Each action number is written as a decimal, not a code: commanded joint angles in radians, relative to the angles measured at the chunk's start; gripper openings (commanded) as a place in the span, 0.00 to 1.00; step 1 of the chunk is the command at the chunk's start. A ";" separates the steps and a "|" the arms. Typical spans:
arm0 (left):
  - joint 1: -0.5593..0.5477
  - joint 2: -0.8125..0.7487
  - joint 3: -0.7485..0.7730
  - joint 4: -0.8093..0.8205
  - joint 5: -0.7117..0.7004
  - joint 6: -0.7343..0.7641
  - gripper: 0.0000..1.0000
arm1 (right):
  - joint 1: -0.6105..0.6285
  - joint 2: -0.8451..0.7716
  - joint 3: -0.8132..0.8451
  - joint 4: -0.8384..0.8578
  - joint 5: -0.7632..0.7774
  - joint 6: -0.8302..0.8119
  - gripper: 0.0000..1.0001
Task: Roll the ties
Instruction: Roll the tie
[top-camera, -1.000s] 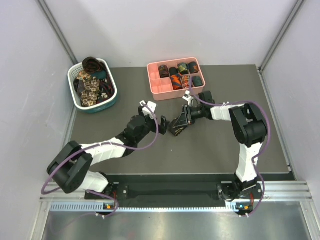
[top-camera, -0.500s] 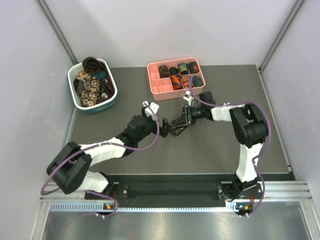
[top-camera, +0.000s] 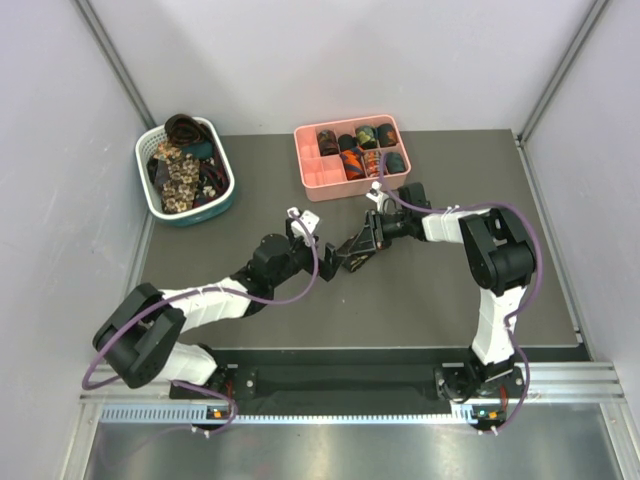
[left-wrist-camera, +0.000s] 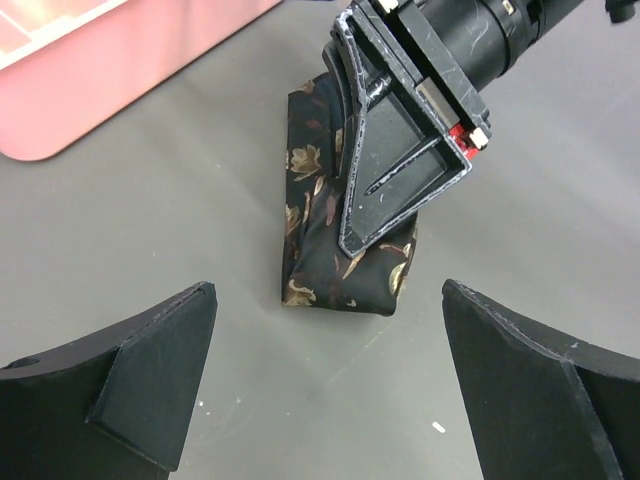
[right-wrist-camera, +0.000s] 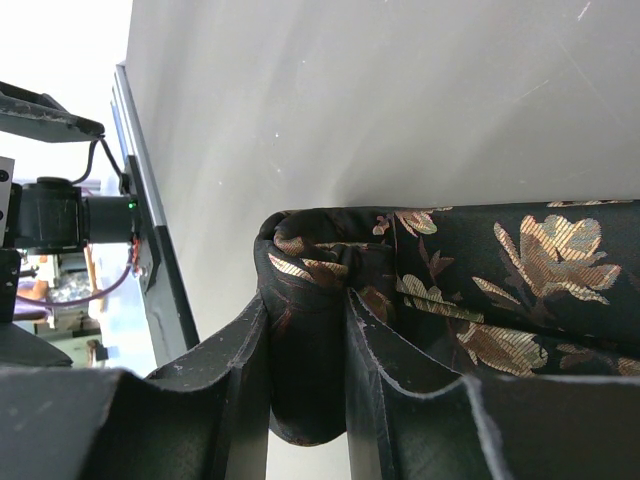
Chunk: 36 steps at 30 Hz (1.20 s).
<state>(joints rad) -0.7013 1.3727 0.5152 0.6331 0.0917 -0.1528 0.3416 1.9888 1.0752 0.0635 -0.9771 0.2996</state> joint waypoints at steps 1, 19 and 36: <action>-0.004 -0.001 0.039 0.010 0.028 0.065 0.99 | -0.012 0.028 -0.011 -0.014 0.135 -0.066 0.00; -0.018 0.084 -0.055 0.257 0.039 0.133 0.99 | -0.012 0.034 -0.008 -0.028 0.135 -0.079 0.00; -0.021 0.158 0.016 0.132 0.097 0.234 0.99 | -0.010 0.041 -0.006 -0.030 0.132 -0.076 0.00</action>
<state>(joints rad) -0.7189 1.5017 0.4923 0.7471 0.1684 0.0475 0.3416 1.9892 1.0756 0.0608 -0.9771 0.2958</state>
